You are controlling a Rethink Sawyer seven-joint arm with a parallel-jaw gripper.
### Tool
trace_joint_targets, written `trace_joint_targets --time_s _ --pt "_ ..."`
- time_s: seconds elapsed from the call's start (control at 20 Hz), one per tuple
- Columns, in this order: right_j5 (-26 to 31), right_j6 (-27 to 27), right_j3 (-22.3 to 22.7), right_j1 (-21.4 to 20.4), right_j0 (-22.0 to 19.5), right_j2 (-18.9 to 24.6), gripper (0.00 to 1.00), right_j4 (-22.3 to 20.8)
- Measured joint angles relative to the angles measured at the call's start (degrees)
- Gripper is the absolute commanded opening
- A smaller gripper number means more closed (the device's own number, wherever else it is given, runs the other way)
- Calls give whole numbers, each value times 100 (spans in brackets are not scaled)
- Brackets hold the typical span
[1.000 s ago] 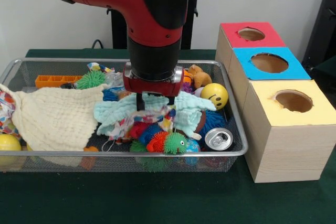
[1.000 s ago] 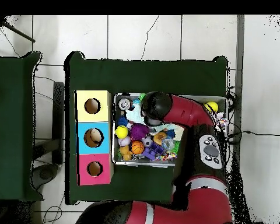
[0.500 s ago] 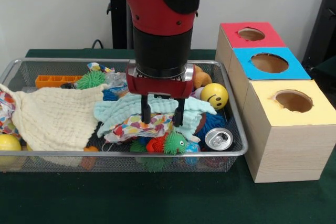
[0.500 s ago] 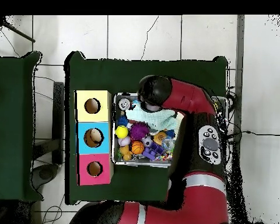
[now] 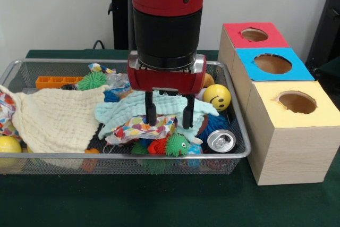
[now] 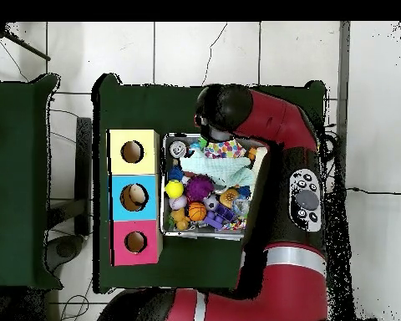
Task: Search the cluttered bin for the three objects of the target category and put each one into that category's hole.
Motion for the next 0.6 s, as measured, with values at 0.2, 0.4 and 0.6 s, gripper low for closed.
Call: trace_joint_targets --time_s 0.2,0.4,0.6 --pt "-45 0 -100 93 -19 11 100 16" --pt "-155 0 -171 250 -68 33 100 17" --pt "-305 0 -218 436 -146 85 100 16"
